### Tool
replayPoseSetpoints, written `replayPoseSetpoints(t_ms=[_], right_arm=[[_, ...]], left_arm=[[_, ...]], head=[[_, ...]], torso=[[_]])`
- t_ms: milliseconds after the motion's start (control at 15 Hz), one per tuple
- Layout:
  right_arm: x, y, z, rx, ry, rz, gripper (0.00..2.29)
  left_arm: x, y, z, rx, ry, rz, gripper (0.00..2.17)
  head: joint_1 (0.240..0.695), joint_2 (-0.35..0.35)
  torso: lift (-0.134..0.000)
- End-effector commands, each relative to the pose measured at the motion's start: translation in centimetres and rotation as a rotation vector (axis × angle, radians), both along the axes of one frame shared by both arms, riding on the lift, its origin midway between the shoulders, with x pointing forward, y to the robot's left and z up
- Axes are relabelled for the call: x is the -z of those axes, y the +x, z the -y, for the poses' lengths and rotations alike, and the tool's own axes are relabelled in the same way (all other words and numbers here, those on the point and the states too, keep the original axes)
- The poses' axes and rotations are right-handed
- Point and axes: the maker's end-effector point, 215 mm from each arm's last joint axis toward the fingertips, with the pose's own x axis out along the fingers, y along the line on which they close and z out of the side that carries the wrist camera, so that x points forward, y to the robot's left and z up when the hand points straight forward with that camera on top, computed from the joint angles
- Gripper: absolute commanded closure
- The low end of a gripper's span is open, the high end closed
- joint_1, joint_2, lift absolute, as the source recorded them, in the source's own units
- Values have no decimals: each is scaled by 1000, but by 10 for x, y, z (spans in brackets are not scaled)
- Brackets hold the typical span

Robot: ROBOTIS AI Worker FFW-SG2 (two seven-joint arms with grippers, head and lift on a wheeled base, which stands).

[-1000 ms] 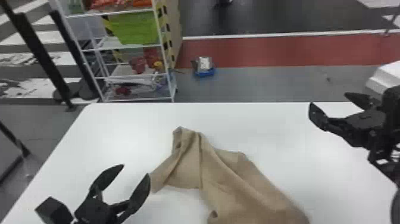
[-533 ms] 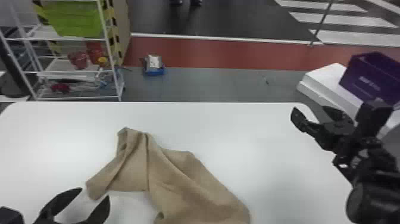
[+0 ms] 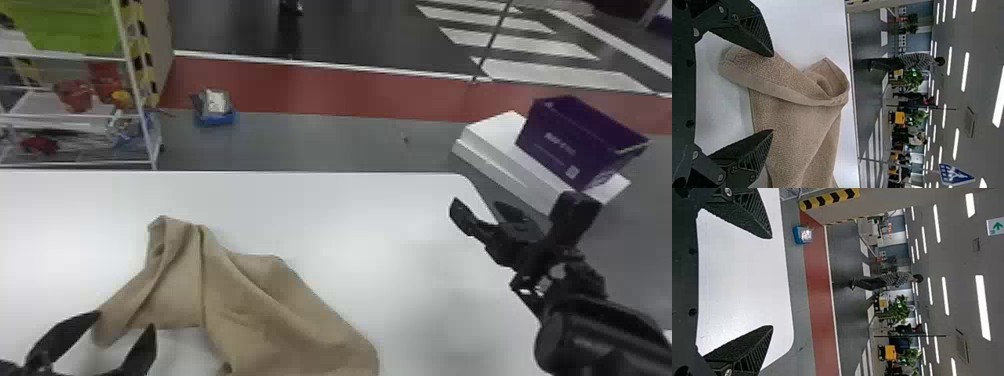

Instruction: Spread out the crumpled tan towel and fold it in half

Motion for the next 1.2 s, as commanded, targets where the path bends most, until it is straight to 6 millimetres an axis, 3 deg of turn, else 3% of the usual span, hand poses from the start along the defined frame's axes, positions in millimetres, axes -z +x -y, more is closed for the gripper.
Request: replayPoseSetpoints(t_ms=[0,333,467,600,733,800,1000,1133], right_arm=[[3,-2,1,4,28,-2,66],[6,-5,0,-1,46,-3,66],[7,-6,0,0,48,-4,66],[10,-8,-2,-4,46,-8,70],[11,-9,-2,-4,46,-11,70],[15,-11,-3,-5,48,-19,70],[17,-14,-22,-48,31,-20,70],[6,-18,-60,-192,-49,-2,80]], left_arm=[[2,2,5,12,38,6,329],[6,3,2,6,76,2,417],[7,4,2,9,86,3,660],[3,4,-4,2,97,6,667],[-6,4,-14,3,104,8,994],[-9,4,-17,3,105,0,994],[-36,1,-34,24,86,-46,994],[-47,-9,-45,45,41,-123,994]], head=[[695,-221],[695,-227],[695,-225],[695,-224],[695,-219],[695,-217],[695,-198],[695,-178]], torso=[[-124],[-124],[-124],[-124],[-124],[-124],[-124],[-124]])
